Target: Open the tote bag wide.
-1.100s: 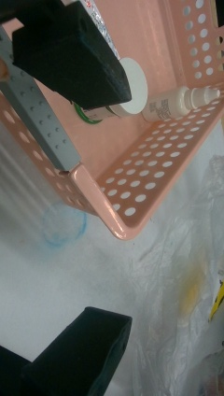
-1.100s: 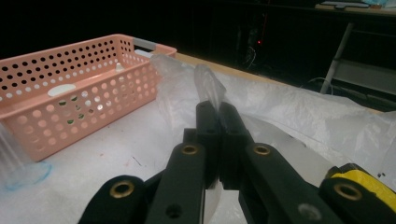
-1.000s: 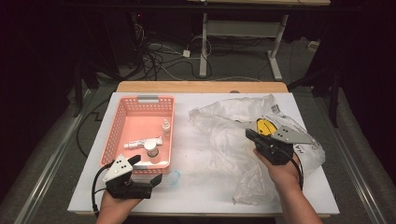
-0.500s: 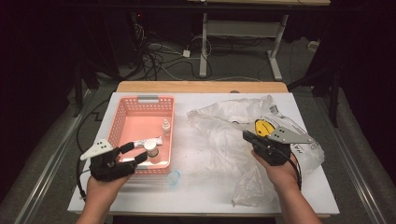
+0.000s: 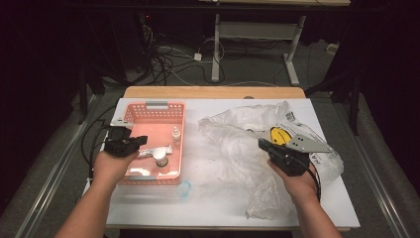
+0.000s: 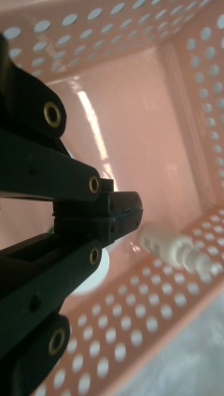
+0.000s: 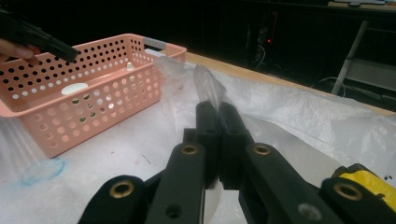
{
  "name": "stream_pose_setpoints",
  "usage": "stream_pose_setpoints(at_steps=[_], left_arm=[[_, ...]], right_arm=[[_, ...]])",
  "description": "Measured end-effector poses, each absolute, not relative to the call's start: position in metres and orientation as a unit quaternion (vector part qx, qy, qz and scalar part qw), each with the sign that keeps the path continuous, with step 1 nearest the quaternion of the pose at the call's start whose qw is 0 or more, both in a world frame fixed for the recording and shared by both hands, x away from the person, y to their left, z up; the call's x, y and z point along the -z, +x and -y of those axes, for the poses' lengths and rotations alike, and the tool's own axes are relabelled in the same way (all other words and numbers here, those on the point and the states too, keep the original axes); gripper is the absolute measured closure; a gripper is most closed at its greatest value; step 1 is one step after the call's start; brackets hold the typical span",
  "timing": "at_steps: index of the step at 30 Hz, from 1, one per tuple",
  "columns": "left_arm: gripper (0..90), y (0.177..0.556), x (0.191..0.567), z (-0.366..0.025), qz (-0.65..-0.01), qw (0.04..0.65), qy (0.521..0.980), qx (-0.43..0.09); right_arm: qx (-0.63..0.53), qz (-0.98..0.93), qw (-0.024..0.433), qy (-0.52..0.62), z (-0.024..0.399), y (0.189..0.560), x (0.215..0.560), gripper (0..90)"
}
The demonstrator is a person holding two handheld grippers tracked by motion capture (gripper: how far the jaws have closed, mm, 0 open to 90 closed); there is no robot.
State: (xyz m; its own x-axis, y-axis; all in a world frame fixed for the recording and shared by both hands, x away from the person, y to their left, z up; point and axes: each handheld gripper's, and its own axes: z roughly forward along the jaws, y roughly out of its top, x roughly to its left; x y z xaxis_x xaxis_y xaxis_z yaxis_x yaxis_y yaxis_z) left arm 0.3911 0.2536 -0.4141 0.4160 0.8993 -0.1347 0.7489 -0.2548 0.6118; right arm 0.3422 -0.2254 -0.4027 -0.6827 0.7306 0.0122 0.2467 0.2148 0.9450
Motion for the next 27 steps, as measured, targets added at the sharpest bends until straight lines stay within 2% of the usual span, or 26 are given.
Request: stream_pose_setpoints(at_steps=[6, 12, 19, 27], left_arm=[[87.8, 0.416, 0.428, -0.253, -0.563, 0.209, 0.792, -0.112], [87.6, 0.429, 0.441, -0.24, -0.569, 0.132, 0.804, -0.109], [87.6, 0.432, 0.448, -0.231, -0.551, 0.078, 0.824, -0.11], [87.6, 0.423, 0.444, -0.227, -0.533, 0.065, 0.839, -0.09]], right_arm=[[-0.536, -0.746, 0.223, 0.325, 0.225, 0.342, 0.402, 90.0], [-0.539, -0.746, 0.223, 0.322, 0.226, 0.342, 0.402, 90.0], [-0.539, -0.746, 0.223, 0.321, 0.227, 0.34, 0.401, 90.0], [-0.537, -0.748, 0.224, 0.319, 0.226, 0.339, 0.401, 90.0]])
